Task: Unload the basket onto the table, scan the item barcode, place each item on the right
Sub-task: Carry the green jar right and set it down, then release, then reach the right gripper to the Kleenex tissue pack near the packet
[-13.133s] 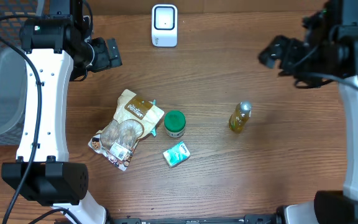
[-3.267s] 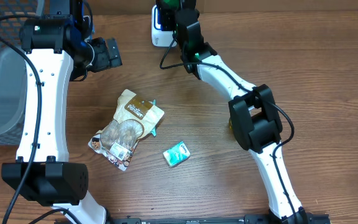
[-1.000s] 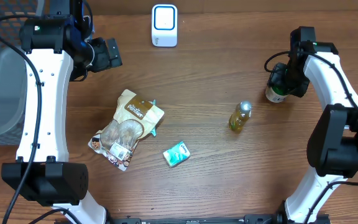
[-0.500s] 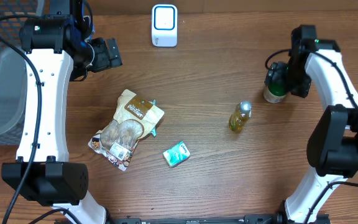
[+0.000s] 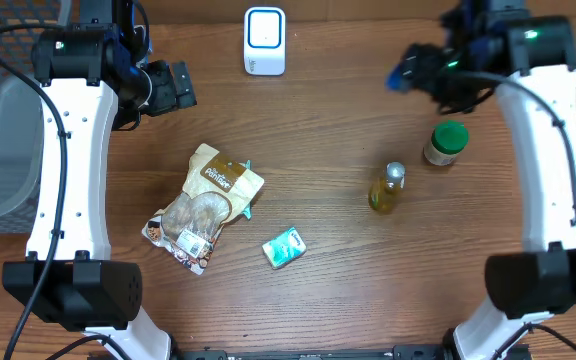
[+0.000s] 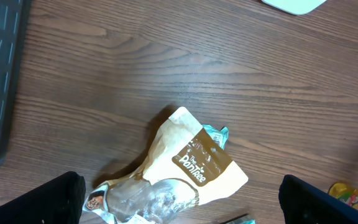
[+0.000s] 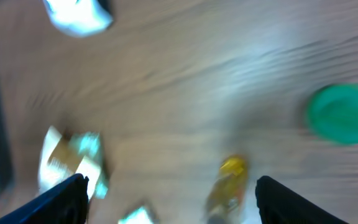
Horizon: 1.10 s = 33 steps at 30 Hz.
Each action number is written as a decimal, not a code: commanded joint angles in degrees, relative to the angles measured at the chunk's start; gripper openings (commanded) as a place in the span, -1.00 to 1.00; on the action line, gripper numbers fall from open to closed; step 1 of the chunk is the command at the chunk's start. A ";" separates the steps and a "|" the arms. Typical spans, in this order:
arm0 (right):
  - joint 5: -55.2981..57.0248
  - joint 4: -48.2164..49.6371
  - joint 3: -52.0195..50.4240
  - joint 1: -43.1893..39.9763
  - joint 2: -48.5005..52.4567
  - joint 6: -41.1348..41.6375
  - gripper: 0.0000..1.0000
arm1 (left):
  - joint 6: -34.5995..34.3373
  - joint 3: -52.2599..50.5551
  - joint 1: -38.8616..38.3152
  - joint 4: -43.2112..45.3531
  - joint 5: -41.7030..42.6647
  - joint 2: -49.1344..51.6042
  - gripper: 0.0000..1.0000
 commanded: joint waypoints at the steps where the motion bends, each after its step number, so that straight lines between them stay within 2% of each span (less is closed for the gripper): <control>1: -1.92 -0.44 0.02 5.79 -0.17 -0.11 0.97 | -0.39 0.13 0.00 0.02 0.17 0.00 0.99; 6: -6.16 0.90 -0.35 13.92 -0.15 0.11 1.00 | -0.39 0.13 0.00 0.02 0.17 0.00 0.99; 7: -6.25 0.83 -0.35 15.54 -0.15 1.25 0.86 | -0.39 0.13 0.00 0.02 0.17 0.00 0.99; 8: -6.23 0.61 -0.35 16.83 -0.15 1.95 0.60 | -0.39 0.13 0.00 0.02 0.20 0.00 0.99; 9: -6.08 0.22 -0.42 18.12 -0.15 2.58 0.43 | -0.39 0.13 0.00 0.02 0.20 0.00 1.00; 11: -4.94 -0.76 -0.74 20.65 -0.13 3.02 0.15 | -0.39 0.13 0.00 0.02 0.20 0.00 1.00; 15: -2.25 -0.39 -3.98 25.14 -0.13 8.35 -0.17 | -0.39 0.13 0.00 0.02 0.20 0.00 0.99; 18: -1.38 0.22 -8.07 28.74 -0.13 11.87 -0.59 | -0.39 0.13 0.00 0.02 0.20 0.00 1.00; 20: -1.31 0.26 -11.19 31.06 -0.13 14.21 -0.76 | -0.39 0.13 0.00 0.02 0.20 0.00 1.00; 24: -0.15 1.31 -18.05 35.47 -0.13 17.31 -0.82 | -0.37 0.13 0.00 0.02 0.17 0.00 1.00; 29: 3.98 5.97 -27.06 40.52 -0.13 25.11 -0.81 | -0.39 0.13 0.00 0.02 0.17 0.00 1.00; 33: 4.52 12.44 -34.45 43.60 -0.13 30.18 -0.61 | -0.37 0.13 0.00 0.02 0.20 0.00 0.99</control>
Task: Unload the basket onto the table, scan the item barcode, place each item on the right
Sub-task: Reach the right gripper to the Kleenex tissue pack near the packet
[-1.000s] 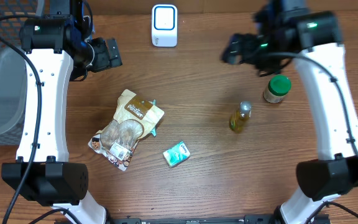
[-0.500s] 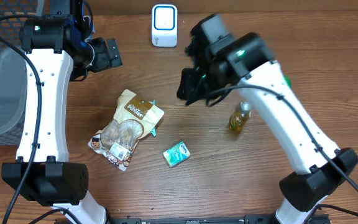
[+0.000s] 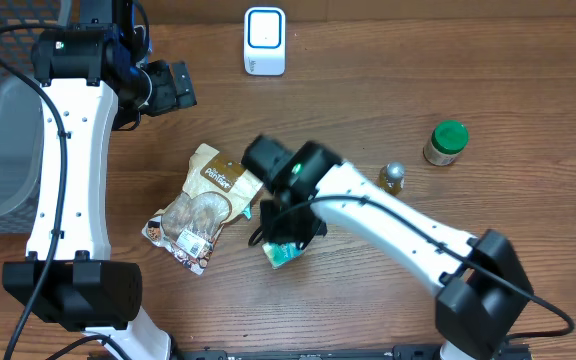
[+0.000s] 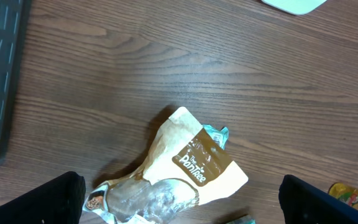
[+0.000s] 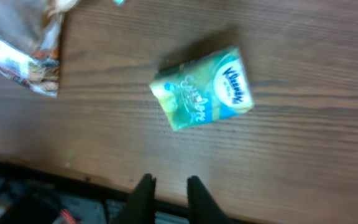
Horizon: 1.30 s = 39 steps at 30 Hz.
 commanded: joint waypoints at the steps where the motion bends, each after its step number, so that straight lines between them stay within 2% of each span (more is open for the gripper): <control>1: 2.08 3.04 -4.76 1.88 -0.26 7.10 -0.57 | -0.37 0.13 0.00 0.02 0.20 0.00 0.99; 12: 2.08 13.33 -15.41 2.86 -0.26 19.69 -0.66 | -0.39 0.13 0.00 0.02 0.20 0.00 1.00; 17: 2.03 17.09 -18.93 2.86 -0.26 25.75 -0.89 | -0.39 0.13 0.00 0.02 0.17 0.00 0.99; 30: 2.34 28.35 -23.47 2.86 -0.26 26.62 -0.92 | -0.39 0.13 0.00 0.02 0.17 0.00 1.00; 39: 13.49 32.48 -23.65 2.86 -0.26 26.60 -0.91 | -0.37 0.13 0.00 0.02 0.17 0.00 0.99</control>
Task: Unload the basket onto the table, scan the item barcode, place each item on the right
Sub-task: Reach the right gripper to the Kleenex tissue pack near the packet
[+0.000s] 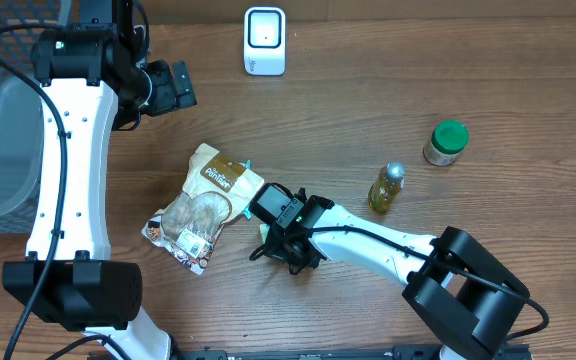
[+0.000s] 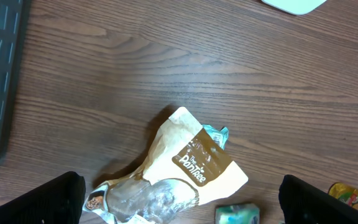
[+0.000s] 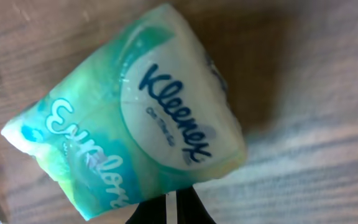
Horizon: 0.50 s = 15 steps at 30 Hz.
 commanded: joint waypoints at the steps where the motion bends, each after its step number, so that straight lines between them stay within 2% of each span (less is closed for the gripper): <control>1: 6.71 1.75 -0.31 -0.04 -0.26 0.39 -0.84 | -0.37 0.13 0.00 0.02 0.17 0.00 0.99; 7: 12.20 6.21 -0.31 -0.07 -0.26 0.37 -0.67 | -0.35 0.13 0.00 0.02 0.17 0.00 0.99; 11: 17.44 5.97 -0.31 -0.07 -0.26 0.37 -0.68 | -0.37 0.13 0.00 0.02 0.17 0.00 1.00; 15: 17.46 4.02 -0.31 -0.07 -0.26 0.39 -0.70 | -0.37 0.13 0.00 0.02 0.15 0.00 0.99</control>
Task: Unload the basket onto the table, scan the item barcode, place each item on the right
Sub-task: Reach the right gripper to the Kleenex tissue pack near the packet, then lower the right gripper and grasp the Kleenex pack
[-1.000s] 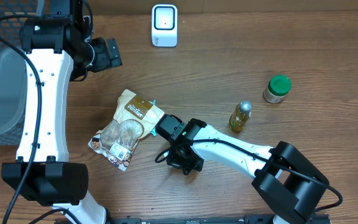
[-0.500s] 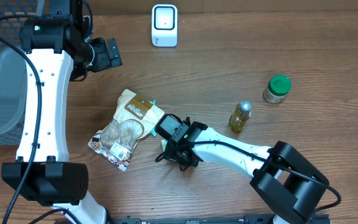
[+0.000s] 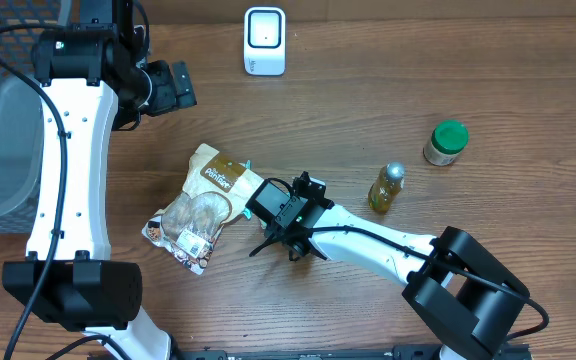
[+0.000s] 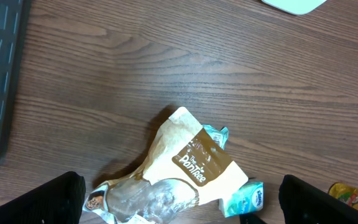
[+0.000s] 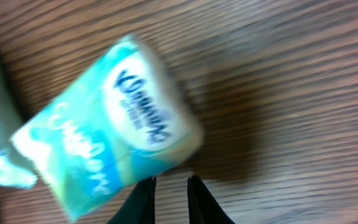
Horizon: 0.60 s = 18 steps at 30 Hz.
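Note:
A teal Kleenex tissue pack [image 5: 104, 149] lies on the wood table, blurred in the right wrist view, just beyond my right gripper [image 5: 169, 180]. Its fingers stand close together with a narrow gap and nothing between them. In the left wrist view the tissue pack [image 4: 244, 199] touches the lower right corner of the tan snack bag [image 4: 191, 168]. Overhead, the right gripper [image 3: 280, 225] covers the pack. The white scanner [image 3: 265, 40] stands at the back. My left gripper [image 3: 173, 85] hangs open, high at the back left.
A green-lidded jar [image 3: 446, 142] and a small yellow bottle [image 3: 388, 188] stand on the right. A grey bin sits beyond the table's left edge. The snack bag [image 3: 206, 205] lies left of centre.
The tissue pack has shifted toward the snack bag and now touches its corner. My right gripper has moved slightly toward the back with it, and its fingertips show a small gap. The left arm has not moved.
My right gripper was wide open, high at the back right. Then it was over the tissue pack with its fingers close together. Then it was low against the pack, which had shifted toward the bag. Now the pack rests against the bag.

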Each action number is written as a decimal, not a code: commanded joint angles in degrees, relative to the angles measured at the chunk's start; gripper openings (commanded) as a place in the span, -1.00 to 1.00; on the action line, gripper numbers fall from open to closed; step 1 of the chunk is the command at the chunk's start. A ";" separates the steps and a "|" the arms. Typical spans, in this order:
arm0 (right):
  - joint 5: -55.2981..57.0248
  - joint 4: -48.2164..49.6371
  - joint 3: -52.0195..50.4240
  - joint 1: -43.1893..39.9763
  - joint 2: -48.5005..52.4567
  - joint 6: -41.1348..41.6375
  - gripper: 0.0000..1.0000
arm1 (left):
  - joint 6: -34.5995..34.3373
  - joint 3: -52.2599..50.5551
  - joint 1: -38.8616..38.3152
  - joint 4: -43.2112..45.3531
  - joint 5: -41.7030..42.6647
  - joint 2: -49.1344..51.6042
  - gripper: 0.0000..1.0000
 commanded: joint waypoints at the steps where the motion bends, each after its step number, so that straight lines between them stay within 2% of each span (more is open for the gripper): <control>1: 3.39 -0.61 -0.26 -0.07 -0.26 0.15 -0.70 | -0.37 0.13 0.00 0.02 0.17 0.00 1.00; 18: 20.59 3.69 -0.26 -0.11 -0.26 0.13 -0.71 | -0.37 0.13 0.00 0.02 0.17 0.00 0.99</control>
